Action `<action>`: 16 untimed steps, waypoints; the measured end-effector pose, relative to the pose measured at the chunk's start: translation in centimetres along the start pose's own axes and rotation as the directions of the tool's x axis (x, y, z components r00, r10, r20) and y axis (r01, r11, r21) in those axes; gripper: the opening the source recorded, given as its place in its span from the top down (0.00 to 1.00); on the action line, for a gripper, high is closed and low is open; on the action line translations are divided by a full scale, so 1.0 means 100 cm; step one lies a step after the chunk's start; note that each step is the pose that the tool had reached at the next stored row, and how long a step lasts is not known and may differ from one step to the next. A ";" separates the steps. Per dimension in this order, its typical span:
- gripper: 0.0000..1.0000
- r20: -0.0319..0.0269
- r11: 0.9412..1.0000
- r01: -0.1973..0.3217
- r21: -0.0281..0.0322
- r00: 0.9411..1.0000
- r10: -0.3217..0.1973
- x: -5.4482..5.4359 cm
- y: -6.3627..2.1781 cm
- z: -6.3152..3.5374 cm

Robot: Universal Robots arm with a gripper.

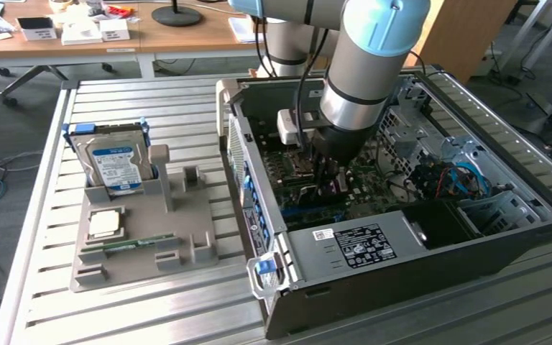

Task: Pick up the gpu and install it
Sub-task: 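Insert the gpu into the slot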

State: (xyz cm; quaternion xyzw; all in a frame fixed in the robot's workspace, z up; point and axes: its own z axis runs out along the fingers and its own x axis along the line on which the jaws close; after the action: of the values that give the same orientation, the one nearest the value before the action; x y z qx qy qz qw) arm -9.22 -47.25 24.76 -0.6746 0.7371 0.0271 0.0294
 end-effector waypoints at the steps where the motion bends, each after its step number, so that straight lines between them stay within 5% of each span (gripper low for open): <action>1: 0.73 0.000 1.000 0.000 0.000 1.000 0.000 0.000 0.0000 0.0000; 16: 0.73 -0.004 1.000 0.000 0.000 1.000 0.000 -0.002 0.0001 0.0001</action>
State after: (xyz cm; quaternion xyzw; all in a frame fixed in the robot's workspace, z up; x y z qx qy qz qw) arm -9.22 -47.07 24.76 -0.6747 0.7371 0.0258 0.0282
